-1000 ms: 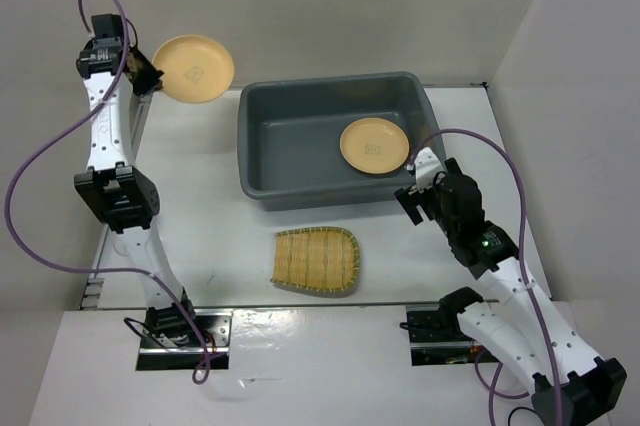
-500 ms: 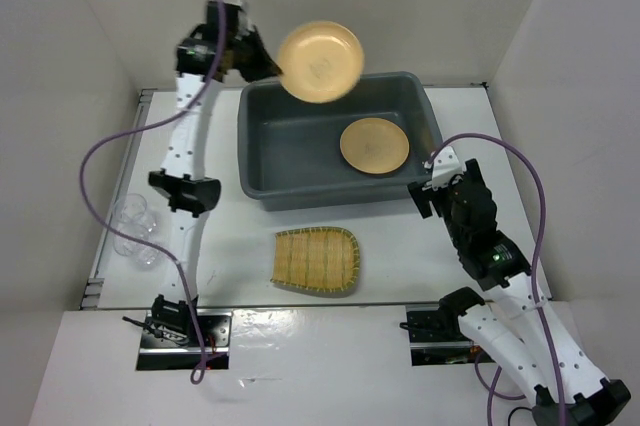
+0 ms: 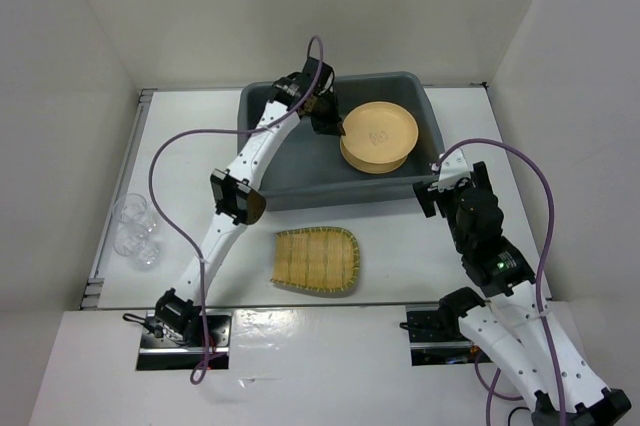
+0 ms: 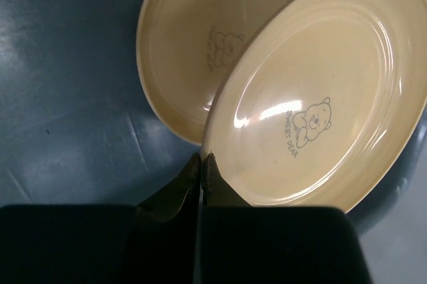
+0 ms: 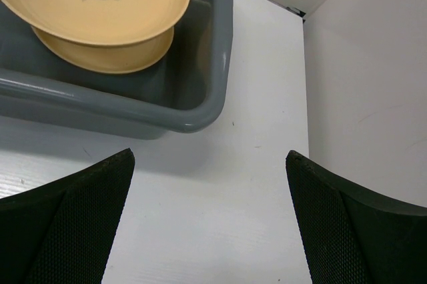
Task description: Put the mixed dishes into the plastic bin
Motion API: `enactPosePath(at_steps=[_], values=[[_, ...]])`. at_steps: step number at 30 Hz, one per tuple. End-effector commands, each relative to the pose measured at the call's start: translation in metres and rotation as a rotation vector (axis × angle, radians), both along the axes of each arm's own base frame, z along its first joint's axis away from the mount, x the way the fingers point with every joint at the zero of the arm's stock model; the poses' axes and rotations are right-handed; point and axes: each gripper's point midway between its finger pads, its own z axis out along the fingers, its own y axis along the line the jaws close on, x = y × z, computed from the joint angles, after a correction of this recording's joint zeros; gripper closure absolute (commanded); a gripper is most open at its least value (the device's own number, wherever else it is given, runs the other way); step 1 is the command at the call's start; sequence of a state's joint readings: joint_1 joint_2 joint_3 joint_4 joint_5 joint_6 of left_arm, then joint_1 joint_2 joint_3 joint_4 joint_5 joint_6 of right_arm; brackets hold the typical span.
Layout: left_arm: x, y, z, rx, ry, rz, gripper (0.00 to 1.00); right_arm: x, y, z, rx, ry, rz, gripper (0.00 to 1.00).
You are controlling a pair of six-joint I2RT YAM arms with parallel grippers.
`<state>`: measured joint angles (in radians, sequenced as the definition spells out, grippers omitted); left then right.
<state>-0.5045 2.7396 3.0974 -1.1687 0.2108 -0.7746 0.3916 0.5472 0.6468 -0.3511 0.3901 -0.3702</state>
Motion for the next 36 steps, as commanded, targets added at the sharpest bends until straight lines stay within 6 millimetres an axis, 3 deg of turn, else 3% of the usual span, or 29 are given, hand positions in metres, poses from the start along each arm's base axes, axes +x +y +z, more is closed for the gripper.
enactPosePath(at_steps=[1,8,13,16,17,19,20,21,22,24,25,26,27,28,29,31,33,34,36], values=[[0.023,-0.006,-0.001,-0.048,-0.059,0.039,1.0,0.004,-0.004,0.013,0.035,-0.058,-0.035,0.02],[0.038,-0.012,-0.041,-0.063,-0.035,0.037,1.0,0.003,-0.01,0.015,0.038,-0.067,-0.055,0.02],[0.049,-0.016,-0.042,-0.129,-0.05,0.022,1.0,0.004,-0.009,0.013,0.034,-0.058,-0.055,0.02],[0.052,-0.013,-0.039,-0.148,-0.052,0.016,0.76,0.004,-0.008,0.012,0.036,-0.057,-0.046,0.02],[0.057,-0.008,-0.026,-0.16,-0.077,0.025,0.6,0.004,-0.008,0.012,0.036,-0.057,-0.046,0.02],[0.06,-0.001,-0.009,-0.159,-0.114,0.029,0.45,0.005,-0.007,0.01,0.033,-0.049,-0.046,0.02],[0.063,0.004,0.014,-0.148,-0.173,0.037,0.3,0.006,-0.005,0.01,0.035,-0.048,-0.036,0.02],[0.067,0.012,0.029,-0.141,-0.208,0.048,0.0,0.005,-0.004,0.008,0.033,-0.039,-0.027,0.02],[0.064,0.016,0.061,-0.149,-0.268,0.049,0.0,0.005,-0.002,0.008,0.035,-0.038,-0.018,0.02],[0.061,0.035,0.086,-0.09,-0.327,0.055,0.0,0.004,0.007,0.001,0.036,0.003,0.039,0.02],[0.052,0.045,0.114,-0.07,-0.375,0.06,0.0,0.002,0.012,-0.003,0.013,0.023,0.081,0.02],[0.037,0.053,0.116,-0.009,-0.351,0.055,0.0,0.0,0.018,0.006,0.012,0.017,0.124,0.02],[0.033,0.07,0.12,0.098,-0.385,0.08,0.0,-0.006,0.023,0.0,-0.002,0.062,0.167,0.02],[0.018,0.082,0.145,0.139,-0.418,0.093,0.0,-0.012,0.042,-0.004,-0.002,0.108,0.293,0.02],[-0.003,0.089,0.143,0.211,-0.381,0.081,0.0,-0.018,0.052,0.004,-0.091,0.125,0.412,0.02],[-0.026,0.109,0.169,0.317,-0.425,0.079,0.0,-0.049,0.071,-0.011,-0.19,0.256,0.651,0.02],[-0.048,0.114,0.18,0.368,-0.424,0.103,0.0,-0.056,0.071,-0.027,-0.343,0.337,0.787,0.02],[-0.064,0.12,0.205,0.353,-0.462,0.114,0.0,-0.064,0.069,-0.038,-0.376,0.401,0.829,0.02],[-0.078,0.127,0.2,0.377,-0.419,0.127,0.0,-0.065,0.073,-0.053,-0.43,0.475,0.916,0.02]])
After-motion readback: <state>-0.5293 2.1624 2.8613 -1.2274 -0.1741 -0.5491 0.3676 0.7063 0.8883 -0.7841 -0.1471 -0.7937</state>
